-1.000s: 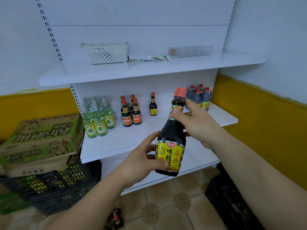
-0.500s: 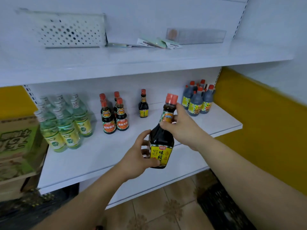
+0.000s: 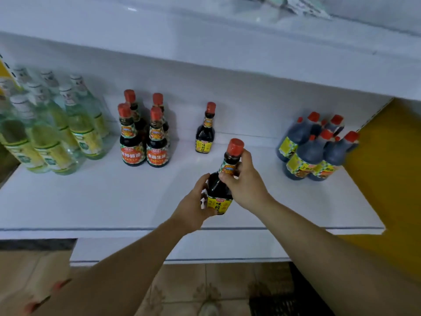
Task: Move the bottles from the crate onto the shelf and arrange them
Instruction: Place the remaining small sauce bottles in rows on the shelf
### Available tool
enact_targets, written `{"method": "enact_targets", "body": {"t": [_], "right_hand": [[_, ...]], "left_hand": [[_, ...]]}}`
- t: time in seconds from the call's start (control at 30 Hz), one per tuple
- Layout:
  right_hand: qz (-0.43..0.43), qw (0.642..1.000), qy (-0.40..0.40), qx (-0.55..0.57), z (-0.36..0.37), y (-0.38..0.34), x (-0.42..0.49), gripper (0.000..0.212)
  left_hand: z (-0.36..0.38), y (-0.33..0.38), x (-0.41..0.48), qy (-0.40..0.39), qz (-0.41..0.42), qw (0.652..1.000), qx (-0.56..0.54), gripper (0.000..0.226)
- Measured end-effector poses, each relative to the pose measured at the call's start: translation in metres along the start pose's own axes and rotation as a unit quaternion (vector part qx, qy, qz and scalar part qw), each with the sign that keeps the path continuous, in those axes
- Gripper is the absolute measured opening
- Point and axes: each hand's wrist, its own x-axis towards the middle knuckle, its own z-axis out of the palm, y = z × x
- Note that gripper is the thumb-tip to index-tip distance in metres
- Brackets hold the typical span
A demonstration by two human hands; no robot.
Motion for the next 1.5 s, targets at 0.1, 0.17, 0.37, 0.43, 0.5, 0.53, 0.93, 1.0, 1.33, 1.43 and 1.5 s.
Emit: {"method": "enact_targets", "body": {"t": [0.1,0.17,0.37,0.43,0.5,0.53,0.93,1.0,1.33,1.43,1.5], "right_hand": [[-0.008,1.0,-0.018,0.0,0.002,0.023,0.021,0.055],[-0.021,0.999,-0.027,-0.003,0.007,0.036,0.033,0.056],[-0.029,0.999,-0.019,0.003,0.024,0.069,0.053,0.057],[-0.043,0.999,-0.007,0.008,0.027,0.074,0.059,0.056],[-0.059,0.998,0.001,0.013,0.029,0.078,0.064,0.057],[-0.066,0.998,0.004,0.013,0.029,0.079,0.067,0.057],[-0.135,0.99,0.044,-0.009,0.035,0.109,0.131,0.073],[-0.142,0.988,0.054,-0.007,0.034,0.113,0.147,0.067],[-0.169,0.982,0.08,-0.025,0.028,0.122,0.222,0.063],[-0.169,0.982,0.084,-0.03,0.025,0.123,0.235,0.061],[-0.168,0.981,0.09,-0.029,0.025,0.124,0.242,0.06]], "left_hand": [[0.014,-0.017,0.022,0.025,-0.024,0.999,0.01,0.09],[0.019,-0.026,0.034,0.038,-0.03,0.999,0.02,0.091],[0.027,-0.056,0.06,0.045,-0.039,0.997,0.048,0.092],[0.029,-0.065,0.069,0.059,-0.023,0.997,0.054,0.09],[0.031,-0.071,0.076,0.075,-0.005,0.996,0.056,0.087],[0.031,-0.073,0.08,0.08,0.001,0.995,0.057,0.086],[0.026,-0.095,0.145,0.154,0.051,0.974,0.158,0.09],[0.026,-0.097,0.159,0.19,0.048,0.965,0.176,0.091],[0.016,-0.094,0.221,0.302,0.005,0.943,0.139,0.116],[0.022,-0.09,0.23,0.324,-0.003,0.933,0.155,0.117],[0.024,-0.088,0.234,0.342,-0.009,0.921,0.186,0.115]]}}
